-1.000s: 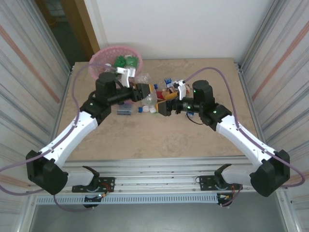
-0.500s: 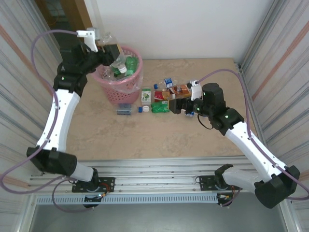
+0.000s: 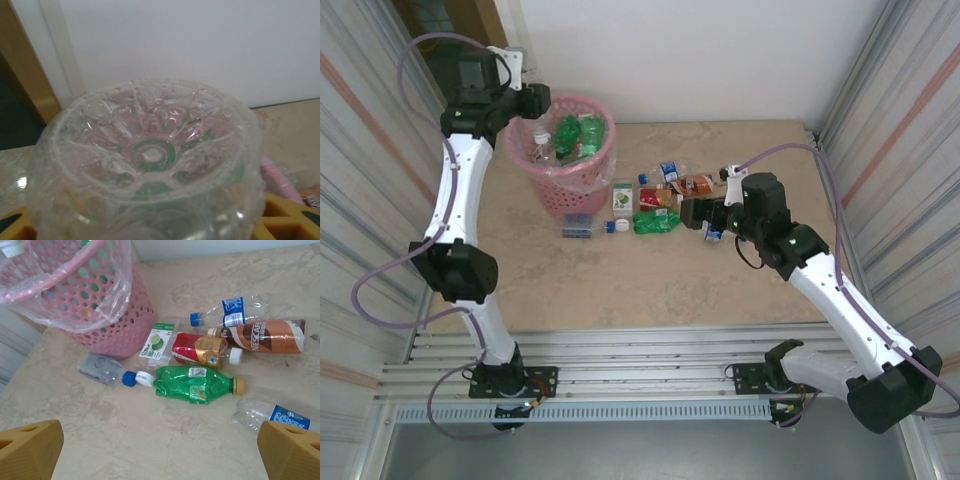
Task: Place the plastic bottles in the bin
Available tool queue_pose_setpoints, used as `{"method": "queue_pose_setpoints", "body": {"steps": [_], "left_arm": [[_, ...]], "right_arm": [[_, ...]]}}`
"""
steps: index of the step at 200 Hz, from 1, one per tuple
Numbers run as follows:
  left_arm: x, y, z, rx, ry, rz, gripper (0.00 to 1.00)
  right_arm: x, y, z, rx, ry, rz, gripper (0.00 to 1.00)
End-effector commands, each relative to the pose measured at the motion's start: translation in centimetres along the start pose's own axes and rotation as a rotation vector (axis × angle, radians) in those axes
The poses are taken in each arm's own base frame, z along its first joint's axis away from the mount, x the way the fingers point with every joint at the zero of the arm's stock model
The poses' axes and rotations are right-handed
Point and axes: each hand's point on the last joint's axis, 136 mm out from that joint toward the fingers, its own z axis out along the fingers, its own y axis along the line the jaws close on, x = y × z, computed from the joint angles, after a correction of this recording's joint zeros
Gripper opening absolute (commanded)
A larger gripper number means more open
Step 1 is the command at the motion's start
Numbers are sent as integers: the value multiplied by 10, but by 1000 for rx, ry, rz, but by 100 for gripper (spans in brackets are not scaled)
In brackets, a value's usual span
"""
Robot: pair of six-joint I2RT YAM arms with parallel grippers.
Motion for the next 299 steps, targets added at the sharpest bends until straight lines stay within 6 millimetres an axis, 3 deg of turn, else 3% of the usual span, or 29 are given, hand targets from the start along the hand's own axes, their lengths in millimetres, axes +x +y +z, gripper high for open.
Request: {"method": "queue_pose_setpoints", "body": {"steps": [1, 52, 122, 131, 171, 194, 236, 265, 299], "left_arm": [[0, 18, -5, -104, 41, 113, 35], [29, 41, 11, -250, 175, 253, 37], [60, 38, 43, -268, 284, 320, 45], [75, 41, 58, -268, 326, 315, 46], [86, 45, 65, -291, 369, 316, 67], [82, 40, 65, -288, 355, 316, 80], [57, 21, 55, -275, 287, 329, 81], [40, 10, 45, -262, 228, 298, 77], [30, 11, 45, -265, 175, 249, 65]], "right_arm": [[2, -7, -3, 25, -4, 41, 98], [8, -11, -1, 35, -1, 63, 98], [11, -13, 1, 36, 1, 75, 98], [12, -14, -1, 41, -1, 71, 98], [14, -20, -8, 70, 0, 64, 98], [12, -23, -11, 83, -10, 66, 98], [13, -24, -8, 88, -4, 65, 98], [12, -24, -7, 88, 0, 65, 98], [11, -24, -6, 90, 3, 64, 98]]}}
